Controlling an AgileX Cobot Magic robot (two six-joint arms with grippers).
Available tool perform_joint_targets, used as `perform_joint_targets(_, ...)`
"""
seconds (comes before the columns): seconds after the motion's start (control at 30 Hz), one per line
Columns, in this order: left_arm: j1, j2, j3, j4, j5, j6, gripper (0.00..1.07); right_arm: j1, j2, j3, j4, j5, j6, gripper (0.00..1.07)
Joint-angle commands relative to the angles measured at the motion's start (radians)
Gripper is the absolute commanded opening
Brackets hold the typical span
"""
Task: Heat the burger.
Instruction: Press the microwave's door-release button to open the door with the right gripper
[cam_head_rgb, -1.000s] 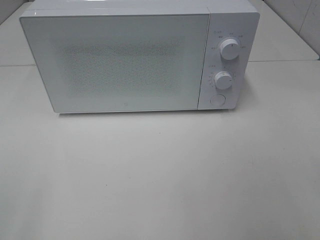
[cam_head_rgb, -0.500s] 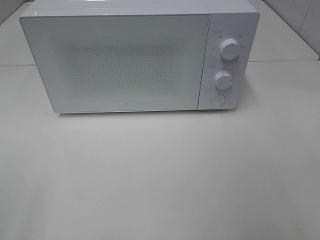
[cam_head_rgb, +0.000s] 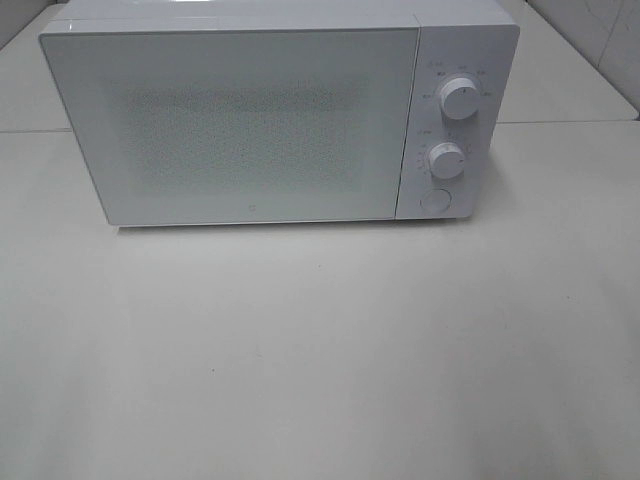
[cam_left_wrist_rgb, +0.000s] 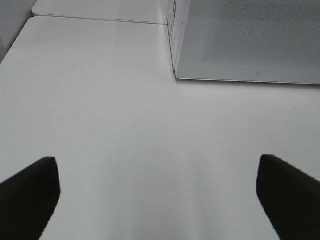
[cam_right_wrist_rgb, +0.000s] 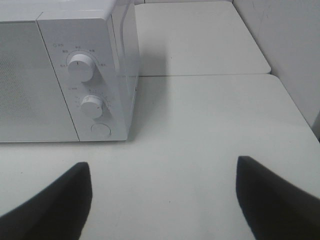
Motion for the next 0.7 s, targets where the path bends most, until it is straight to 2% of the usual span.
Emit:
perform_joint_targets(0.03,0.002,-0.012,-0.001,-0.002,0.000,-0.005,1.00,-0.003,0.038,0.021,-0.001,-0.098,0.006,0.69)
perform_joint_targets(0.2,0.002,-0.012,-0.001,-0.002,0.000,-0.005,1.00,-0.003,0.130,0.063,-0.001,-0.256,0.058,0.58)
perform_joint_targets(0.27,0.002,-0.012,-0.001,-0.002,0.000,-0.005,1.00,-0.003,0.185,0.088,-0.001,-0.355,0.119,0.48)
perform_joint_targets(0.3,0.002,-0.012,-0.001,-0.002,0.000,-0.005,1.00,-0.003,0.185,0.088,-0.001,-0.355,0.119,0.48)
perform_joint_targets(0.37,0.002,-0.012,-0.001,-0.002,0.000,-0.005,1.00,-0.003,0.238,0.112,-0.001,-0.451,0.201,0.37)
perform_joint_targets(0.4,0.002,-0.012,-0.001,-0.002,0.000,-0.005,1.00,-0.003,0.238,0.112,-0.001,-0.451,0.201,0.37)
perform_joint_targets(0.43,0.002,-0.012,-0.001,-0.002,0.000,-0.005,1.00,-0.003,0.271,0.121,-0.001,-0.503,0.268,0.29)
perform_joint_targets(0.5,0.002,-0.012,-0.001,-0.002,0.000,-0.005,1.00,-0.003,0.289,0.124,-0.001,-0.521,0.296,0.25)
perform_joint_targets(0.53,0.002,-0.012,-0.001,-0.002,0.000,-0.005,1.00,-0.003,0.324,0.130,-0.001,-0.564,0.372,0.19)
perform_joint_targets(0.7,0.002,-0.012,-0.001,-0.002,0.000,-0.005,1.00,-0.003,0.388,0.130,-0.002,-0.625,0.505,0.11)
